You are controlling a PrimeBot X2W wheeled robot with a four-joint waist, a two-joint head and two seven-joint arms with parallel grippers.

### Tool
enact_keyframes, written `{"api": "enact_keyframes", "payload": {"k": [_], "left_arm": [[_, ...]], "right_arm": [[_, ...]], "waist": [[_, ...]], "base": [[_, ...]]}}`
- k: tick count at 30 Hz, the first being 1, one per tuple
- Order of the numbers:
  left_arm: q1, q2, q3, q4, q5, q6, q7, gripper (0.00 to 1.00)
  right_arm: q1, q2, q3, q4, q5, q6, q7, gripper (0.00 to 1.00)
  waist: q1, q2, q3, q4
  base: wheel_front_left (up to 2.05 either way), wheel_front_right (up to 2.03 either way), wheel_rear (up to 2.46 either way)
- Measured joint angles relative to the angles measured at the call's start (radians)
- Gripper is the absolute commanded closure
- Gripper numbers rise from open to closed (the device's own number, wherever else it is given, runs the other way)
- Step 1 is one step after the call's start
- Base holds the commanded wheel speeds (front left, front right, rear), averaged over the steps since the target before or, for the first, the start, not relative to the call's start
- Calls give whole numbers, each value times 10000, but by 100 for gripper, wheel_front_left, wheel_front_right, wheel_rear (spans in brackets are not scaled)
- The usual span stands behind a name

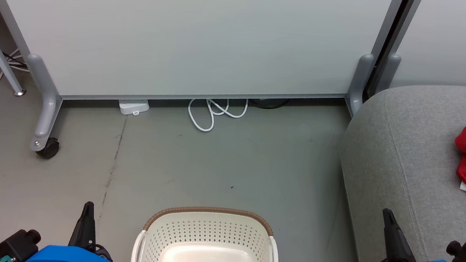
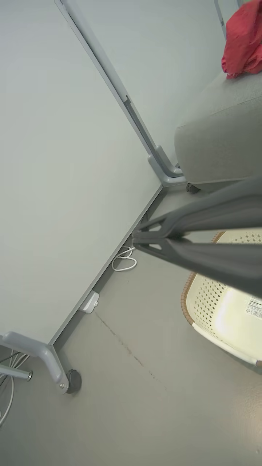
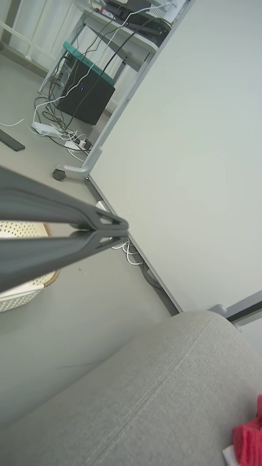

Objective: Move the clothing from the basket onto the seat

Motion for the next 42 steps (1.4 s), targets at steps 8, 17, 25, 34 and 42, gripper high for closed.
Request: {"api": "enact_keyframes", "payload": {"k": [8, 17, 25, 34, 42], "left_arm": [[-83, 0, 96, -174, -1026, 0, 305, 100], [-176, 0, 236, -353, -2092, 0, 600, 100], [-246, 0, 339, -506, -2974, 0, 823, 100], [-354, 0, 426, -660, -3877, 0, 1058, 100], [-419, 2, 527, -790, -4617, 0, 1248, 100]], "right_arm": [[-54, 0, -88, -12, 1089, 0, 180, 100], [-122, 0, -184, -35, 2213, 0, 353, 100], [-204, 0, -265, -58, 3172, 0, 529, 100], [-272, 0, -345, -77, 4121, 0, 694, 100], [-335, 0, -412, -96, 4932, 0, 807, 100]], "waist": [[0, 0, -12, -21], [0, 0, -27, -46], [0, 0, -39, -67], [-1, 0, -54, -91], [0, 0, -66, -113]], "base": [[0, 0, 0], [0, 0, 0], [0, 0, 0], [0, 0, 0], [0, 0, 0]]}}
